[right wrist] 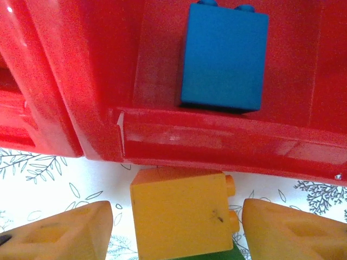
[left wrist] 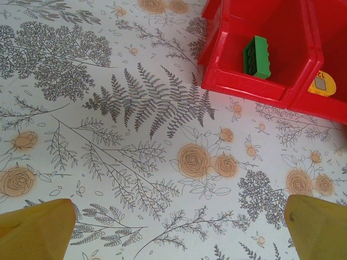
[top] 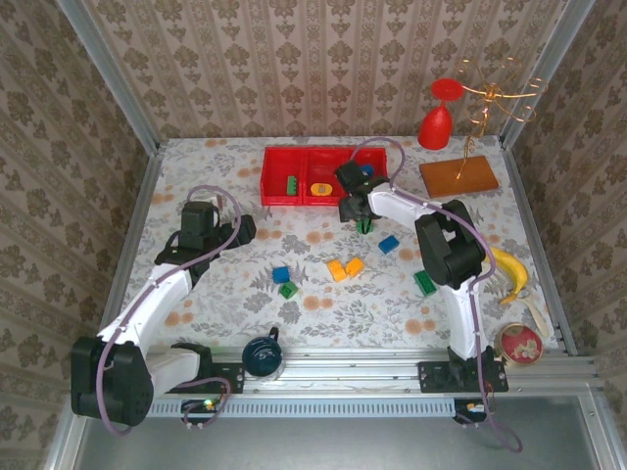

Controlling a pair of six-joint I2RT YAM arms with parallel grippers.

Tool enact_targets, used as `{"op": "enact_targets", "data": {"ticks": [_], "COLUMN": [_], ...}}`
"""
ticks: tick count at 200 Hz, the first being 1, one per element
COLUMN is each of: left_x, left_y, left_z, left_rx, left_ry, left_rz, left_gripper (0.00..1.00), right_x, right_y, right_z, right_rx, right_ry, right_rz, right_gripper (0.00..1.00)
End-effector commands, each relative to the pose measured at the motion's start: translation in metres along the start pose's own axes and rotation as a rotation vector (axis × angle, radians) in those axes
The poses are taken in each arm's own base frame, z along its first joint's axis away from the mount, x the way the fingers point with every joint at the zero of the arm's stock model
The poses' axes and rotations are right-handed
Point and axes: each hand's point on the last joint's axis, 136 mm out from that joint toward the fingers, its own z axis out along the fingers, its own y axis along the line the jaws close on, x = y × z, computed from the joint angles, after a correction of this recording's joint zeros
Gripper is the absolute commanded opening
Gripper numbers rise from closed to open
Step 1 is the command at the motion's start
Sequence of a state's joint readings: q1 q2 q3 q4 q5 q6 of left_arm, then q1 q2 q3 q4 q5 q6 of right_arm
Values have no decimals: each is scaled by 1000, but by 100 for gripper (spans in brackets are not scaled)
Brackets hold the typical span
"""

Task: Sort the legos into containers by color
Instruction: Pick up the lego from the center of the table.

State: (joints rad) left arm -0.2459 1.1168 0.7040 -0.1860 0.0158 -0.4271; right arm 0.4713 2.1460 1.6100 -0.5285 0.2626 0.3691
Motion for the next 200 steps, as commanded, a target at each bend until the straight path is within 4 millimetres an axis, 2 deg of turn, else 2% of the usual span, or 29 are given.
{"op": "enact_targets", "data": {"ticks": [1, 39, 107, 147, 175, 192, 200], "left_x": [-3, -3, -4, -4, -3, -2, -2], "left_y": [1, 1, 1, 2, 3, 3, 2], "left_z": [2, 3, 4, 5, 5, 5, 5], "left_rx": [-1, 0, -6, -10, -9, -9, -7], "left_ry": [1, 5, 4, 4, 5, 6, 7], "left_rz": [-23, -23, -24, -26, -29, -30, -28], "left_gripper": [100, 100, 100, 100, 100, 100, 100], "right_x": [-2, -1, 5, 6, 2, -4, -14], "right_y": [-3, 0, 4, 11, 20, 26, 32], "right_z": [5, 10, 5, -18, -42, -57, -64], "right_rx": [30, 25, -1, -40, -73, -93, -114], "right_ry": [11, 24, 32, 3, -34, -66, -103], "right_rz": [1, -2, 3, 8, -1, -12, -12], "right_gripper": [62, 55, 32, 28, 27, 27, 27]}}
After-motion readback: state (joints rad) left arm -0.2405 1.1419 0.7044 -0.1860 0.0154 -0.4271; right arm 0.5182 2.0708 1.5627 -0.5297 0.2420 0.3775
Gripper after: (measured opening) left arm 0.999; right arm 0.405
